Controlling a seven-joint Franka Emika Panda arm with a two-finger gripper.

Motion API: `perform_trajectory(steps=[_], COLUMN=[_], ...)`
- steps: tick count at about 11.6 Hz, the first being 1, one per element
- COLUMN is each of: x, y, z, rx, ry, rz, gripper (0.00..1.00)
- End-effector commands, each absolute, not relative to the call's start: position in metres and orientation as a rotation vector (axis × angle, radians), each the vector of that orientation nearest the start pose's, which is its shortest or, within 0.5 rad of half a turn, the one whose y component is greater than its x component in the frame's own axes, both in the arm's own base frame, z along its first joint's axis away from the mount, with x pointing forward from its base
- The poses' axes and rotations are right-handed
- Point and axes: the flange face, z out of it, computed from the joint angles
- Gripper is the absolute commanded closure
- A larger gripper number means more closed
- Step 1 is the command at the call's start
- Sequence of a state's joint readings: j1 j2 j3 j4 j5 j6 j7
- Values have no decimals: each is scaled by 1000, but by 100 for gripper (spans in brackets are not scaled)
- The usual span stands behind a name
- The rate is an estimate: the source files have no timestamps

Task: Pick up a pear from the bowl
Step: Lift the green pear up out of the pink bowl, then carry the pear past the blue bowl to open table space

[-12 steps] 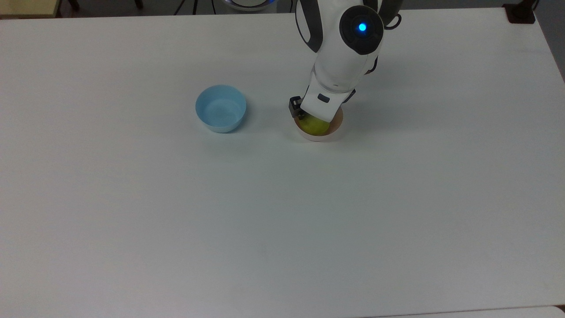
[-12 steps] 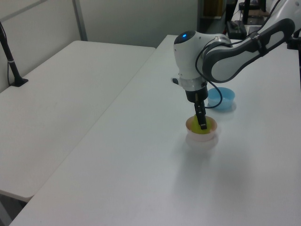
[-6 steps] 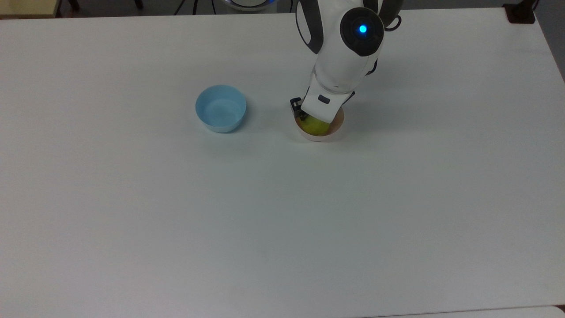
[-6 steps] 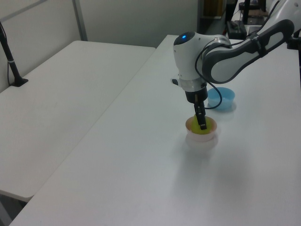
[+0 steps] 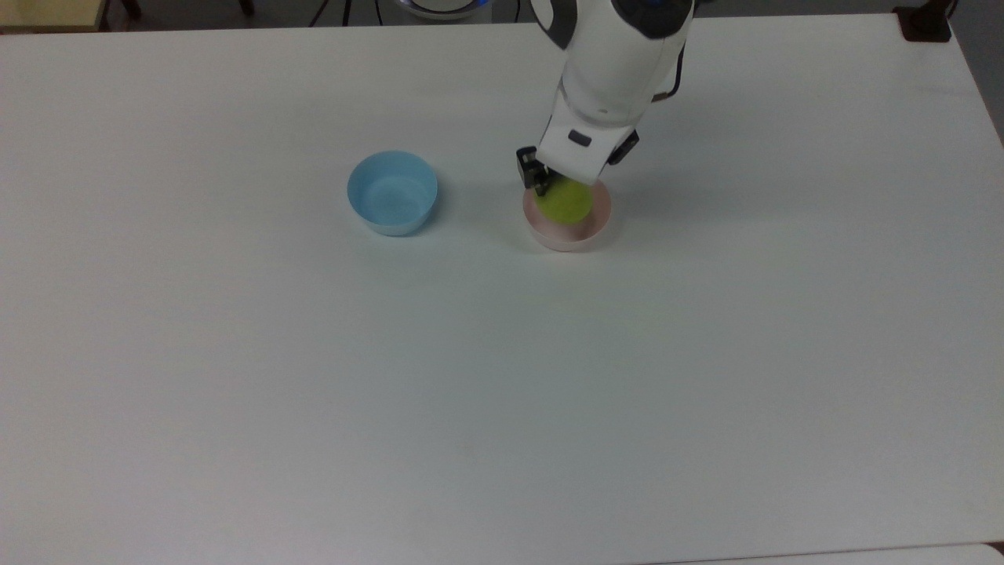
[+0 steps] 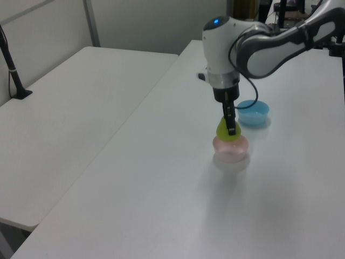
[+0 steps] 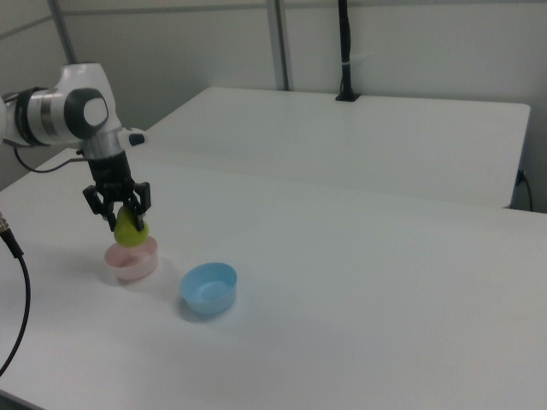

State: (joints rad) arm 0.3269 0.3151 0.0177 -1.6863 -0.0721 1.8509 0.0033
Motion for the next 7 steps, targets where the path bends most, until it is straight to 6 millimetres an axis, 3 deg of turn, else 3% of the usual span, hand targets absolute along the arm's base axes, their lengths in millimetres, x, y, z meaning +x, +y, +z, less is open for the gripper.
perform_trajectory(steps=[1, 4, 7], x=[595, 598, 603], y=[173, 119, 29], z=[454, 480, 494], rx=[-3187, -3183, -3168], ry=[-516, -488, -448], rz=[248, 234, 230], gripper=[63, 63, 63])
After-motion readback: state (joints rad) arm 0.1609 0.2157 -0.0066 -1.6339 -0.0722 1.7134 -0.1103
